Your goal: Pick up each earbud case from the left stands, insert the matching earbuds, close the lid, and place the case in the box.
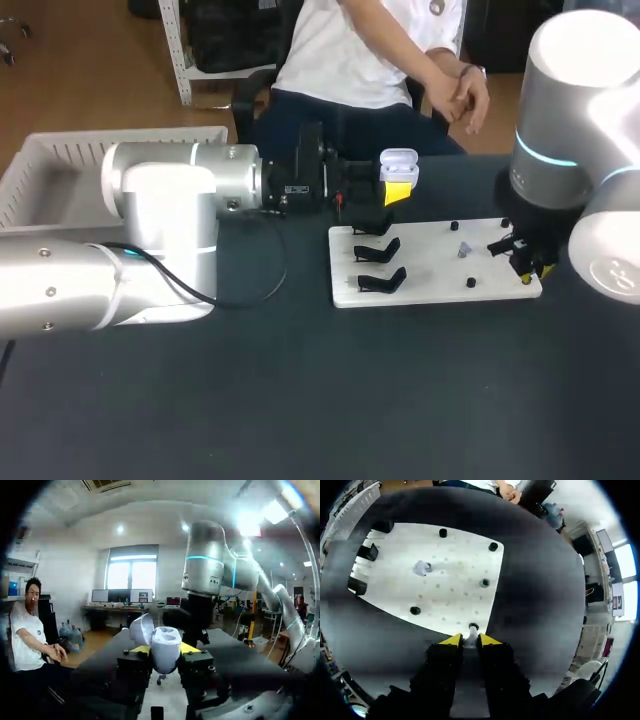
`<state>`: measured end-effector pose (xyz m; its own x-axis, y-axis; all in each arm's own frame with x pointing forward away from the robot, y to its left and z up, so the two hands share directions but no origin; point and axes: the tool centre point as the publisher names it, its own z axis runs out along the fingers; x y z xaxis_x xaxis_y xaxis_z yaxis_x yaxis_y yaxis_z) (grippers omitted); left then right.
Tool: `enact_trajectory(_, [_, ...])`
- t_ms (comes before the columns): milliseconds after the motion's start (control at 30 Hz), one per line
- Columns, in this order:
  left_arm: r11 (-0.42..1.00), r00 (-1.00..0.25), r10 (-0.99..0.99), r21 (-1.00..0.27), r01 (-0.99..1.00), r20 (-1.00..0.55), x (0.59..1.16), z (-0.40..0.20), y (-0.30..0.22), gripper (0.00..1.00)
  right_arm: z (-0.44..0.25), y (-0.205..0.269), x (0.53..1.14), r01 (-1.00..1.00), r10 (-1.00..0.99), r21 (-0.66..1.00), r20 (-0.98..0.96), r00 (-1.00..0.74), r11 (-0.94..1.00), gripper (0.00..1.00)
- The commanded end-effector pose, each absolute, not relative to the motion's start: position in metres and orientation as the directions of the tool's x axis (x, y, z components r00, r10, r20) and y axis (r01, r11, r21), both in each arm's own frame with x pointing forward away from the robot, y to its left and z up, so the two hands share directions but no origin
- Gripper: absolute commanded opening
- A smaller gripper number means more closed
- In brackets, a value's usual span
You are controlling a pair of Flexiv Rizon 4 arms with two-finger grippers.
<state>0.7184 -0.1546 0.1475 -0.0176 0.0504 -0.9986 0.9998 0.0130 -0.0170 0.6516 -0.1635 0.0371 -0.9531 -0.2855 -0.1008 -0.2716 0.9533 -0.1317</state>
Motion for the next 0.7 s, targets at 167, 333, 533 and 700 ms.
enact_trajectory(167, [0.01,-0.019,0.052,-0.018,1.0,-0.998,0.72,0.148,-0.155,0.0,0.091,-0.143,0.637,-0.232,-0.24,-0.101,-0.075,-0.968,0.967,0.0])
enact_trajectory(333, [0.01,-0.019,0.052,-0.018,1.0,-0.998,0.72,0.148,-0.155,0.0,0.115,-0.133,0.628,-0.157,-0.164,-0.088,-0.086,-0.983,0.984,0.0])
enact_trajectory(533, [0.01,-0.019,0.052,-0.018,1.0,-0.998,0.72,0.148,-0.155,0.0,0.139,-0.114,0.623,-0.121,-0.13,-0.099,-0.095,-0.987,0.988,0.0])
enact_trajectory(700, [0.01,-0.019,0.052,-0.018,1.0,-0.998,0.72,0.148,-0.155,0.0,0.161,-0.103,0.614,-0.086,-0.084,0.011,-0.131,-0.988,0.996,0.0])
